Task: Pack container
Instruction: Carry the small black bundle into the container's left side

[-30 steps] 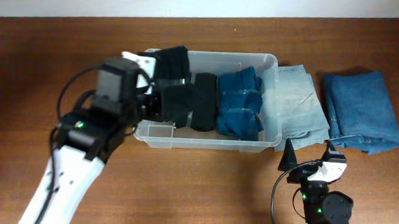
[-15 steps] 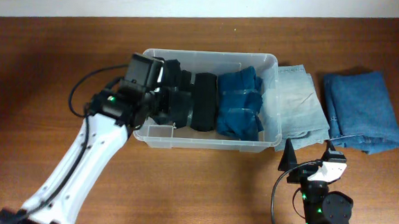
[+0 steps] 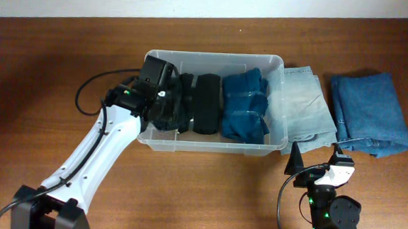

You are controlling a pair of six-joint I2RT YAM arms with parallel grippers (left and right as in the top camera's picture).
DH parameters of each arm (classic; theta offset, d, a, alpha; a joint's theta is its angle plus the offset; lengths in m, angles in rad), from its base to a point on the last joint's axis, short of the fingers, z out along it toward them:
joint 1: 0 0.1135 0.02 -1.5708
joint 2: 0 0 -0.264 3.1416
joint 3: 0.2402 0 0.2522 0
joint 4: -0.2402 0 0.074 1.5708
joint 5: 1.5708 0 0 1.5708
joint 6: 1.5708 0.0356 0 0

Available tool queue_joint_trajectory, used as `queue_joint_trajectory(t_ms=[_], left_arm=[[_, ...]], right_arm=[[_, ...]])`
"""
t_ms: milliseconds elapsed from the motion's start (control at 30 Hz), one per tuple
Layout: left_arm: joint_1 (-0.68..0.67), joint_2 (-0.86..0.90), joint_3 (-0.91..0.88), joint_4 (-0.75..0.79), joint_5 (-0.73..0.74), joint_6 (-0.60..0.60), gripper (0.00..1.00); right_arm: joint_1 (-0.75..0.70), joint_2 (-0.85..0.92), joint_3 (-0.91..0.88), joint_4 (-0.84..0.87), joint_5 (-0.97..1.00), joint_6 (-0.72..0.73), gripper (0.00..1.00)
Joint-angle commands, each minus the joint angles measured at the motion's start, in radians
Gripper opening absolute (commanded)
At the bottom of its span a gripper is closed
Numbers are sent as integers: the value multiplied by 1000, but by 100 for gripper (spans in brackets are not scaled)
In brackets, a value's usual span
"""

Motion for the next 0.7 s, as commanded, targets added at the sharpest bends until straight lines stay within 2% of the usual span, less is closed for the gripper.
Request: queue_joint_trajectory(t_ms=[0,233,300,367,400,433,467,667], left_arm=[[2,8,51,-14,-19,57,84],[2,7,193,-99,-16,56,87],[0,7,220,-106,-8,56,74],[-5,7,227,-96,6,56,43],[-6,8,227,-89,16,56,20],[-8,10,227,-84,24,56,4],[-8,13,227,-80,32,55,1],[-8,57,226,-79,31,55,1]], right_arm=[[7,-8,-7,-4,-2,7,98],[7,-8,-7,-4,-2,7,98],[7,-8,-7,-4,-2,7,98],[7,-8,-7,-4,-2,7,98],[7,-8,-7,-4,-2,7,99],[7,-8,-7,-4,-2,7,98],[7,-8,-7,-4,-2,7,98],[7,-8,-7,-4,-2,7,98]])
